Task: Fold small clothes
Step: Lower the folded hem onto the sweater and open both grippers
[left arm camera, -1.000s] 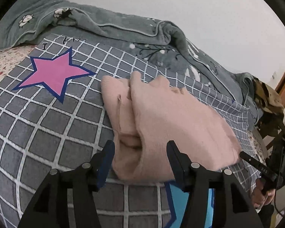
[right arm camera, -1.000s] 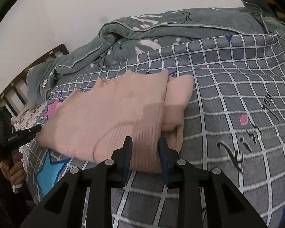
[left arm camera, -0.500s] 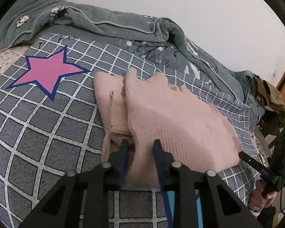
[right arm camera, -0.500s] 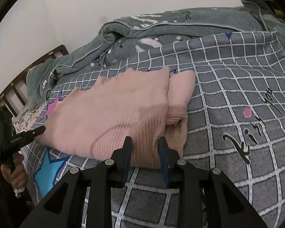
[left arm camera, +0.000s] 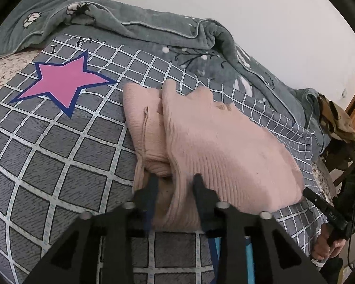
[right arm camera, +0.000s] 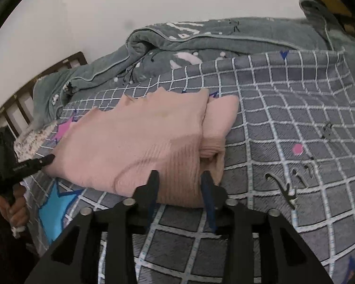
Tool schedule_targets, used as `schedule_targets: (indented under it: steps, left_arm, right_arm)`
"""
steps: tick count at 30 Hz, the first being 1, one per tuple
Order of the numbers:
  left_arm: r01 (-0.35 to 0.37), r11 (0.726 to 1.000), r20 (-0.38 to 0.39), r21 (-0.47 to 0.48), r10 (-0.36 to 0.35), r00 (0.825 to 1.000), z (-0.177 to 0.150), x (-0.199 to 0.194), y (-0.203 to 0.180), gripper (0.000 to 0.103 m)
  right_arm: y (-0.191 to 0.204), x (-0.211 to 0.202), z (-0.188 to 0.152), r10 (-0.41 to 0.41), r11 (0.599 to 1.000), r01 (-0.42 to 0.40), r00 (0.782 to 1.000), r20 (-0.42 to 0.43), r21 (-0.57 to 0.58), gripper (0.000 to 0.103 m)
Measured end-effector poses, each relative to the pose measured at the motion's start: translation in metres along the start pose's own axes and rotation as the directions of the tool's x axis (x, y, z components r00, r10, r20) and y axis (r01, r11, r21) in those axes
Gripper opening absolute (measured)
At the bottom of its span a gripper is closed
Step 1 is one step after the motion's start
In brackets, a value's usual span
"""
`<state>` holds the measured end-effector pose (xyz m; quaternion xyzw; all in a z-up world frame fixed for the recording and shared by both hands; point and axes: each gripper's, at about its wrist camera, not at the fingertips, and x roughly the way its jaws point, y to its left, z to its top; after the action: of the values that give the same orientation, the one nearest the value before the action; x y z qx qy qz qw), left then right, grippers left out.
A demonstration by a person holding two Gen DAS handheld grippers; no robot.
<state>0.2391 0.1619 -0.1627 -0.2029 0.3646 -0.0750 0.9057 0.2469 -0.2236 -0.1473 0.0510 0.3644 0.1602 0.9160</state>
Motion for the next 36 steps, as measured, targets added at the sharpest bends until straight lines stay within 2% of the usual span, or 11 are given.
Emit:
schedule_targets:
  steps: [7,8,10,12,20,23,25,27,29,33,36]
  left_arm:
    - [0.018,0.998,-0.002,-0.055,-0.019,1.0,0.005,0.008,0.005,0.035]
    - [0.026,0.998,-0.006,-0.058,-0.027,1.0,0.006,0.008,0.006,0.032]
    - [0.035,0.998,-0.011,-0.059,-0.036,0.999,0.006,0.007,0.007,0.015]
    - [0.057,0.997,-0.021,-0.058,-0.059,0.998,0.005,0.005,0.008,0.008]
    - [0.064,0.997,-0.03,-0.047,-0.065,0.997,-0.009,-0.011,0.009,0.007]
    - [0.06,0.997,-0.038,-0.049,-0.062,0.997,-0.016,-0.016,0.009,0.007]
    - [0.049,0.998,-0.027,-0.043,-0.05,0.998,-0.019,-0.018,0.008,0.008]
    - [0.038,0.998,-0.017,-0.043,-0.039,0.999,-0.018,-0.019,0.008,0.009]
    - [0.033,0.998,-0.001,-0.045,-0.033,0.999,-0.016,-0.02,0.008,0.013]
    - [-0.023,0.999,0.028,-0.022,0.023,0.999,-0.008,-0.018,0.005,0.039]
    - [-0.04,0.999,0.05,-0.026,0.041,0.998,-0.002,-0.014,0.002,0.04]
  right_arm:
    - [0.006,0.021,0.006,-0.007,1.0,0.007,0.999,-0.031,-0.003,0.037]
    - [0.006,0.02,0.007,0.0,1.0,0.0,1.0,-0.025,0.0,0.033]
    - [0.005,0.017,0.009,0.024,1.0,-0.023,1.0,-0.015,0.014,0.019]
    - [0.003,0.014,0.009,0.051,0.998,-0.051,0.999,-0.003,0.024,0.011]
    - [-0.012,-0.002,0.003,0.14,0.987,-0.139,0.99,-0.009,0.076,0.008]
    - [-0.009,-0.004,-0.001,0.133,0.99,-0.132,0.991,-0.03,0.048,0.008]
    - [-0.006,-0.002,-0.004,0.106,0.994,-0.105,0.994,-0.041,0.023,0.01]
    - [-0.005,-0.001,-0.004,0.085,0.996,-0.084,0.995,-0.045,0.01,0.02]
    - [-0.005,-0.006,-0.001,0.073,0.997,-0.073,0.997,-0.02,-0.001,0.023]
    - [-0.001,-0.013,0.006,0.056,0.998,-0.055,0.997,0.055,-0.013,0.026]
    - [0.006,-0.012,0.014,0.027,0.999,-0.024,0.994,0.11,-0.029,0.026]
